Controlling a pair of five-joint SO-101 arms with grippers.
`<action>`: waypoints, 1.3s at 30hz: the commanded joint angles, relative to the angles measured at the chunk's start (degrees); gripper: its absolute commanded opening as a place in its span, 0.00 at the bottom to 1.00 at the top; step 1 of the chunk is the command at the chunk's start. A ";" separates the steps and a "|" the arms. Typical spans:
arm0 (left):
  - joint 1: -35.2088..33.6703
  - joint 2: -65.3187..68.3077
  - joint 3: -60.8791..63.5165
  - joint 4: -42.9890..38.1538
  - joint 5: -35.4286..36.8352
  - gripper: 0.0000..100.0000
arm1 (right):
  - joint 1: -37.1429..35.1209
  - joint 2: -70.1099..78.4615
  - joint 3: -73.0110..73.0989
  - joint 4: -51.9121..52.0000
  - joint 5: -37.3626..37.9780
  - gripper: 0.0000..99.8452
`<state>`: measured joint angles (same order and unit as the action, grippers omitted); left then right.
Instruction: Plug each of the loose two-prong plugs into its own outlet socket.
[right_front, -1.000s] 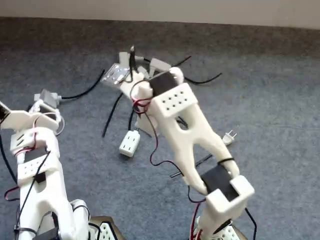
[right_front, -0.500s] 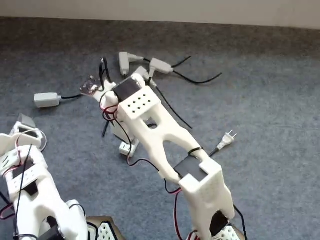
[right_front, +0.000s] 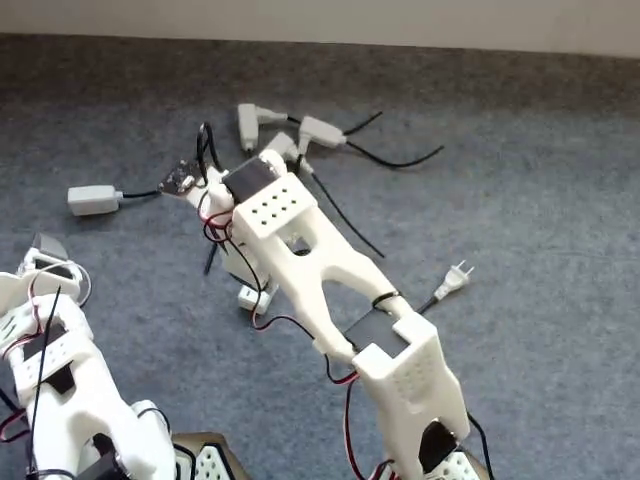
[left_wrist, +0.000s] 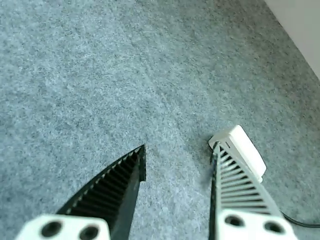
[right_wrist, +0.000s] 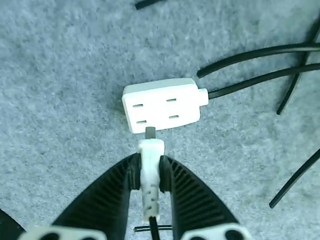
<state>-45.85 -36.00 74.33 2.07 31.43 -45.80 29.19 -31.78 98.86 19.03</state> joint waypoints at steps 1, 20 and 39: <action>1.45 -0.13 -0.31 -0.35 -0.09 0.22 | -0.48 -3.03 -2.42 2.24 1.14 0.01; 1.45 -0.22 -0.31 -0.35 -0.09 0.22 | -4.18 -2.77 -2.42 2.24 2.81 0.01; 1.10 -0.22 -0.31 -0.35 -0.09 0.22 | -3.38 8.13 -10.77 2.24 7.03 0.01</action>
<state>-45.41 -36.00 74.33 2.07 31.43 -50.46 39.21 -39.43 98.86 25.36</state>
